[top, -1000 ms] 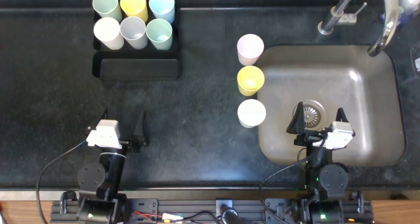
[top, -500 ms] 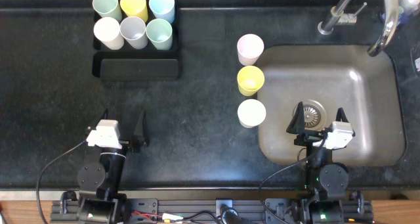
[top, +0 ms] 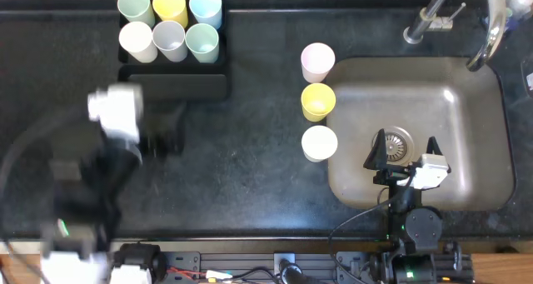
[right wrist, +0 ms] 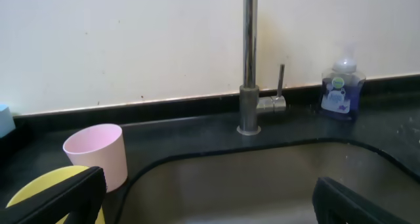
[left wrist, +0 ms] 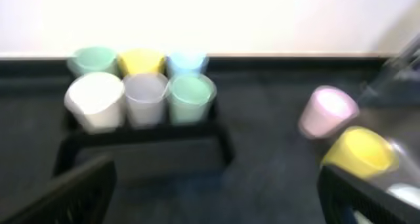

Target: Store Cups

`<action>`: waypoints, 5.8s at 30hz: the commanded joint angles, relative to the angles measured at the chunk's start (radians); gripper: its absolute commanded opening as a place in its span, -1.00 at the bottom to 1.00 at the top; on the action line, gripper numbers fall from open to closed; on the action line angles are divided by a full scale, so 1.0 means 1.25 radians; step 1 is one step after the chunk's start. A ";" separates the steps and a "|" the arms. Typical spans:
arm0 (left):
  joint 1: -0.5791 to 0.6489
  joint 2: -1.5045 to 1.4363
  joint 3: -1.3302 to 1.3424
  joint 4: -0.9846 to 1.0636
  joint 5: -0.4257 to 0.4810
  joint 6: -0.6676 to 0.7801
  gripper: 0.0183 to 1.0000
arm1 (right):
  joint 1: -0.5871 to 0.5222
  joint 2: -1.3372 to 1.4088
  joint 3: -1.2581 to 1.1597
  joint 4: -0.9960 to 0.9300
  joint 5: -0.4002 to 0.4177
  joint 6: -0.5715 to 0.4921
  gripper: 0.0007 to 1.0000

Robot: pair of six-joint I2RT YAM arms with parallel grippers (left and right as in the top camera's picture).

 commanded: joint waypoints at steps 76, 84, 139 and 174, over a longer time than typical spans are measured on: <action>-0.388 1.501 1.543 -0.761 -0.090 -0.549 -0.96 | 0.000 -0.009 -0.011 0.005 0.000 -0.002 1.00; -0.322 1.324 1.553 -0.835 -0.184 -0.550 -0.96 | 0.000 -0.009 -0.011 0.005 0.000 -0.002 1.00; 0.254 0.819 0.568 -0.486 -0.123 -0.597 -0.96 | 0.000 -0.009 -0.011 0.005 0.000 -0.002 1.00; 0.230 0.911 0.568 -0.461 -0.157 -0.594 -0.90 | 0.000 -0.009 -0.011 0.005 0.000 -0.002 0.99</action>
